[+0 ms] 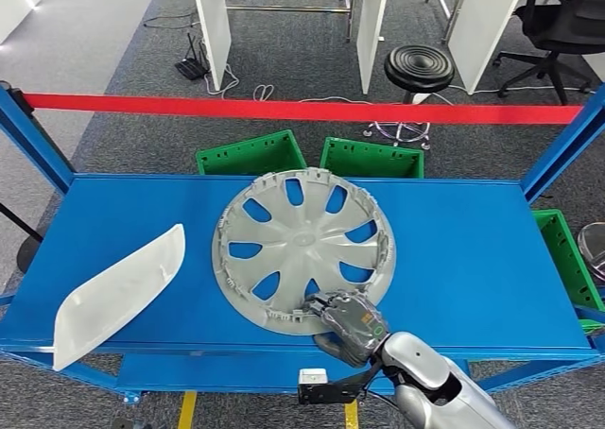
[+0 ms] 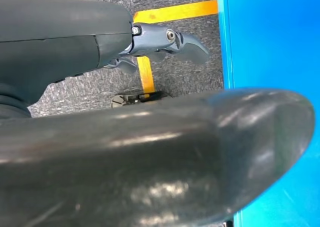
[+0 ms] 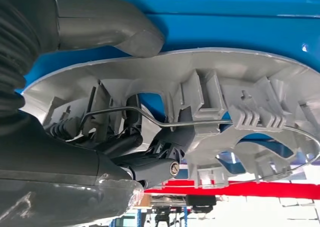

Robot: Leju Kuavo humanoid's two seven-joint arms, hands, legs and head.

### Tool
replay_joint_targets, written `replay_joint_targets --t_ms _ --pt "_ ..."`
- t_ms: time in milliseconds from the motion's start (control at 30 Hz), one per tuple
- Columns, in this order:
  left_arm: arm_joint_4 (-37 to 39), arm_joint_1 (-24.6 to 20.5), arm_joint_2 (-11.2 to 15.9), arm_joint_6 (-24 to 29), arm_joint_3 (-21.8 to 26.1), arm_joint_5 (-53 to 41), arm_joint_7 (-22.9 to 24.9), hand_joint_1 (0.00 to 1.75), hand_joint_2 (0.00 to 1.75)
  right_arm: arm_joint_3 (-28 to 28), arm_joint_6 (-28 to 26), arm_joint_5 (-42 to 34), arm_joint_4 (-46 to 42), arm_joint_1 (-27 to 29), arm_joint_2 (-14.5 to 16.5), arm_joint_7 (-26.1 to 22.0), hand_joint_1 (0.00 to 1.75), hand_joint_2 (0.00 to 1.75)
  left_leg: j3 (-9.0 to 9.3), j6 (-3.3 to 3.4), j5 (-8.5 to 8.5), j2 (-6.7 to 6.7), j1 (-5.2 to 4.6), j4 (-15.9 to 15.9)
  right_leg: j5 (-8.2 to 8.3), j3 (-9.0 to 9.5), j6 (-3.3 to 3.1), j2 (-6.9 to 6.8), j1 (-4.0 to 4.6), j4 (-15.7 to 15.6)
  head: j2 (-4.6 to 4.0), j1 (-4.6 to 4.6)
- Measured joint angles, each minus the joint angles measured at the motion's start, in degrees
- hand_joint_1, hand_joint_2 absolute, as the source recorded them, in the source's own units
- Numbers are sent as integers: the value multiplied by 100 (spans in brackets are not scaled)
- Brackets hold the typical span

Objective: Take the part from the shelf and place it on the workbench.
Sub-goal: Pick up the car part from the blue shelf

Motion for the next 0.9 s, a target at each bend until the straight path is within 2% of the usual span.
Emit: replay_joint_targets --t_ms 533,700,900 --pt "76 -7 1 -30 5 -191 -108 0 0 107 -62 3 282 -183 93 -29 175 175 30 -2 -1 2 1 -1 -3 25 -2 5 1 0 0 0" --pt "85 7 2 15 -19 -8 -73 0 0 107 -443 214 188 -62 96 77 175 175 32 -3 -2 -1 1 -2 -5 29 -4 -2 1 0 0 0" --pt "-51 279 -12 185 -448 947 395 0 0 -96 -990 760 -502 516 67 207 175 175 19 -11 -11 -4 -1 -2 -11 20 -8 -1 0 0 -1 1"
